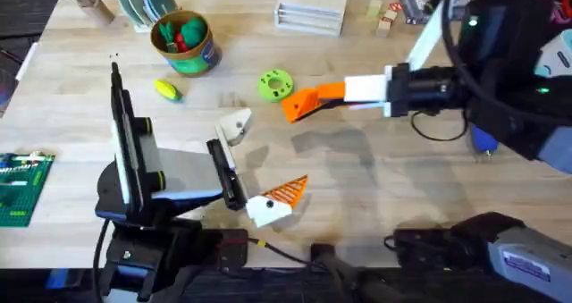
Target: Pick up the gripper from the table and insert it into the empty holder that is missing its gripper. Then pick up a screw, insert it into the mounting hole, and use the screwdriver to tighten it. Finally, clean up the table by picking up the vegetable and placing it into the bucket.
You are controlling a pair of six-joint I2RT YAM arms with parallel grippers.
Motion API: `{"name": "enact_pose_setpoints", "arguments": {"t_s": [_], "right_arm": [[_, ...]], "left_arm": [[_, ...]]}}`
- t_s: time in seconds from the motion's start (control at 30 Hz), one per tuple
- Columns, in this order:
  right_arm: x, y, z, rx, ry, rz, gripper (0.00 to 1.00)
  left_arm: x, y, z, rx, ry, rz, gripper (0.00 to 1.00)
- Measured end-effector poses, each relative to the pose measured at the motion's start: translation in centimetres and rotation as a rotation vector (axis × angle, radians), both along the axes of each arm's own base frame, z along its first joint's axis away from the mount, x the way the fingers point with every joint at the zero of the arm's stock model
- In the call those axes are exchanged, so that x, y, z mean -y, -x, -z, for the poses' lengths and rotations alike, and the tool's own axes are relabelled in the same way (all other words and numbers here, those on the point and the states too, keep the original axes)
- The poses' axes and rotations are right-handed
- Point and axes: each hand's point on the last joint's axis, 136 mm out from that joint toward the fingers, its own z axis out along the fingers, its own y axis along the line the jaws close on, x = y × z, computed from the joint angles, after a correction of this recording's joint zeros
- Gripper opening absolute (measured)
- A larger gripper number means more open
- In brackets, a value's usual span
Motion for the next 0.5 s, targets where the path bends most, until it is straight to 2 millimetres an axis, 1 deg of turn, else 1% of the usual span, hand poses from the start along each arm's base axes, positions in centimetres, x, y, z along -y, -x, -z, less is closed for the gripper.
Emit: {"name": "enact_pose_setpoints", "arguments": {"t_s": [0.13, 0.27, 0.37, 0.5], "right_arm": [[-2.3, 0.6, -0.3, -0.013, -0.063, -0.101, 0.009], [-4.2, 1.2, 0.2, -0.068, -0.092, -0.167, 0.009], [-4.9, 1.5, 0.9, -0.125, -0.097, -0.186, 0.009], [-5.1, 1.4, 1.2, -0.154, -0.1, -0.187, 0.009]], "left_arm": [[0.0, 0.0, 0.0, 0.0, 0.0, 0.0, 0.992], [0.0, 0.0, 0.0, 0.0, 0.0, 0.0, 0.993], [0.0, 0.0, 0.0, -0.006, 0.003, -0.001, 0.992], [0.0, 0.0, 0.0, -0.024, 0.01, -0.002, 0.992]]}}
